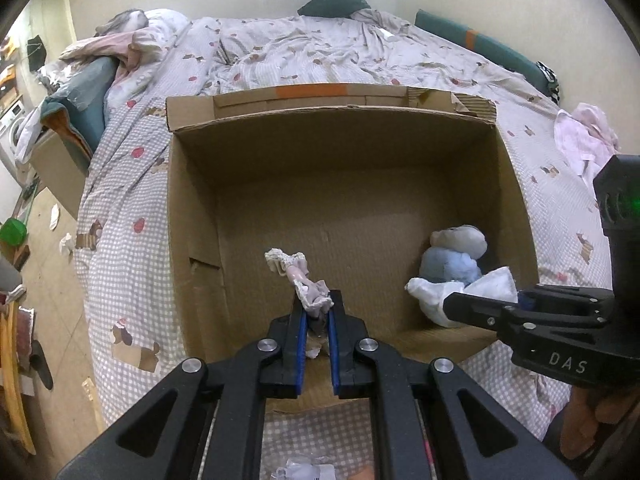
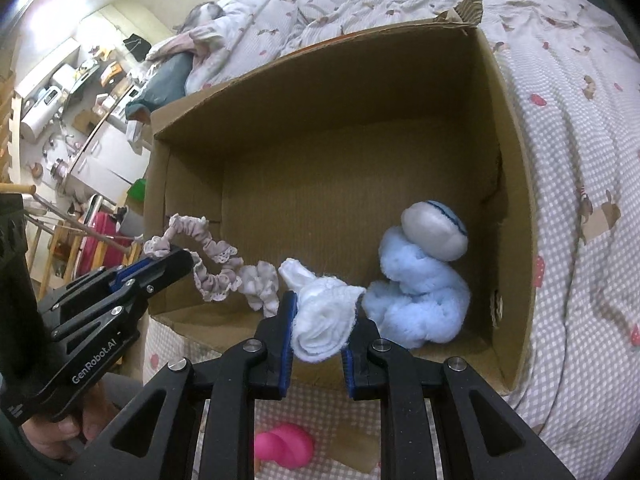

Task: Organize soft objects
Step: 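Carry the white sock and beige scrunchie over the box with both grippers, then open both grippers to drop the sock and scrunchie into the box, then grasp the plastic-wrapped packet with the left gripper while the right gripper grasps the tan tube, then carry the packet and tan tube over the box with both grippers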

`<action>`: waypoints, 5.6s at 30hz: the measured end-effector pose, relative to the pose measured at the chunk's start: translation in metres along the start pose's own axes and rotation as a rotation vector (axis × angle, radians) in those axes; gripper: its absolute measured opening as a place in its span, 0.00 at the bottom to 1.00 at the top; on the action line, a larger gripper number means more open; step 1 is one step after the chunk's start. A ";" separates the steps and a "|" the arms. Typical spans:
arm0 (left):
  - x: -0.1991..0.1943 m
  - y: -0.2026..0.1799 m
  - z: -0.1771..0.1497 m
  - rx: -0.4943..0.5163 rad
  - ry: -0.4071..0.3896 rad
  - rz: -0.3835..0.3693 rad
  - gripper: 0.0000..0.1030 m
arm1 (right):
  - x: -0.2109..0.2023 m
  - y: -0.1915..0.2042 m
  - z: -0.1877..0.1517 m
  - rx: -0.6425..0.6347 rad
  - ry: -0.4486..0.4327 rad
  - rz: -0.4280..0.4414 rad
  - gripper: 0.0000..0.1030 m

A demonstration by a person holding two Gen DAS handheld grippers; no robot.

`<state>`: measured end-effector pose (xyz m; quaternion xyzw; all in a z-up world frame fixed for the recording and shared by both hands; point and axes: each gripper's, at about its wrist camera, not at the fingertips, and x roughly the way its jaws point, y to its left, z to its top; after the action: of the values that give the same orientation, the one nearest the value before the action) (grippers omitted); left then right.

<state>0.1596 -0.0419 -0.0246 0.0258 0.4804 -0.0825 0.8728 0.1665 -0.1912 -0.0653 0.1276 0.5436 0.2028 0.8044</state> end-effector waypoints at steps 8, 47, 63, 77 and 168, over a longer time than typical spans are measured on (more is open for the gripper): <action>-0.001 -0.003 -0.001 0.005 0.001 -0.008 0.10 | 0.003 0.005 0.001 0.004 0.001 0.018 0.20; -0.075 0.034 -0.054 -0.150 -0.054 0.072 0.66 | -0.078 -0.001 -0.038 0.052 -0.191 -0.072 0.90; -0.080 0.038 -0.088 -0.209 0.015 0.070 0.66 | -0.089 -0.005 -0.080 0.119 -0.167 -0.068 0.90; -0.032 0.088 -0.117 -0.437 0.234 0.063 0.66 | -0.078 -0.024 -0.093 0.176 -0.100 -0.081 0.90; -0.089 0.044 -0.042 -0.265 0.032 0.150 0.20 | -0.130 0.020 -0.033 0.058 -0.208 0.047 0.07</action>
<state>0.0854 0.0176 0.0259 -0.0525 0.4977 0.0475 0.8645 0.0895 -0.2341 0.0376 0.1840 0.4599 0.1914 0.8473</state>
